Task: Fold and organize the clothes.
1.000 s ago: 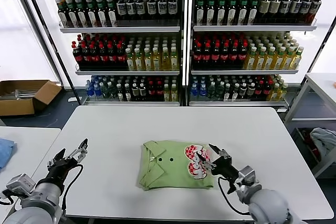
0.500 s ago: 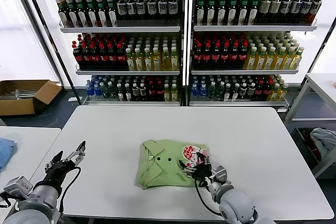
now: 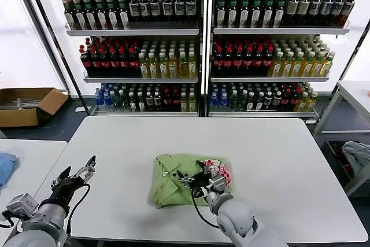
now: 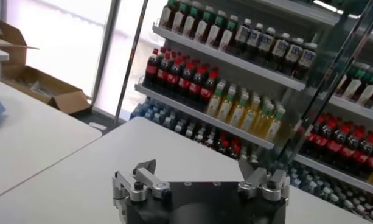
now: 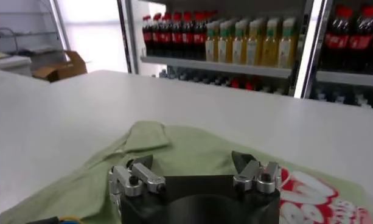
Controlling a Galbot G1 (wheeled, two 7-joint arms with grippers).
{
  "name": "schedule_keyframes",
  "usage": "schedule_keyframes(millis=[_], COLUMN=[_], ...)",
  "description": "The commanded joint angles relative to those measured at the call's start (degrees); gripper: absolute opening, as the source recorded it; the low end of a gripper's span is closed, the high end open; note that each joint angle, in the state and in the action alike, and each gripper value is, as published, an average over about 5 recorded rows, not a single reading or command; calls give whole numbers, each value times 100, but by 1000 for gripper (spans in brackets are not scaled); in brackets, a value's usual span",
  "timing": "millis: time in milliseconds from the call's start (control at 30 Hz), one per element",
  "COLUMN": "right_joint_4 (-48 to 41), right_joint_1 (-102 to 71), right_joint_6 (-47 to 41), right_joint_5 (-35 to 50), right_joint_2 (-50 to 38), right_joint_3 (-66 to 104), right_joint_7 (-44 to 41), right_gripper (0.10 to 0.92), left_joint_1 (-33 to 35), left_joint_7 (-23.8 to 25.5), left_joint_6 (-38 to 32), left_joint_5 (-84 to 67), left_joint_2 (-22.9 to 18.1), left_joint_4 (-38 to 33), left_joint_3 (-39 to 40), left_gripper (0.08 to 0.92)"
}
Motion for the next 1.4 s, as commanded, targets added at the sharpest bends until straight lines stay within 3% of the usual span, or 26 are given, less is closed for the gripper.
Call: schedule_keyframes(millis=[33, 367, 667, 900, 1233, 1400], right_joint_4=[-222, 1952, 2155, 2374, 2478, 2505], right_joint_1=[531, -443, -2450, -3331, -3933, -4140], right_joint_6=[-591, 469, 1065, 1207, 1585, 1620], right_joint_5=[443, 892, 788, 358, 25, -6], right_joint_2=[165, -1118, -777, -138, 261, 285], right_joint_3=[-280, 1702, 4115, 4707, 5138, 5259], right_joint_7=[220, -231, -846, -1241, -1594, -1620], right_gripper=[823, 823, 823, 823, 823, 823], left_joint_1=[-17, -148, -131, 4, 350, 520], left_joint_7=[37, 223, 1063, 1586, 3002, 3234], left_joint_6=[-14, -71, -495, -771, -1700, -1943], left_joint_5=[-5, 144, 645, 963, 2463, 2647], left_joint_2=[2, 68, 68, 3, -290, -437], left_joint_4=[61, 135, 240, 97, 212, 278], left_joint_3=[-46, -84, -169, -181, -494, -723], left_gripper=[823, 823, 823, 823, 823, 823])
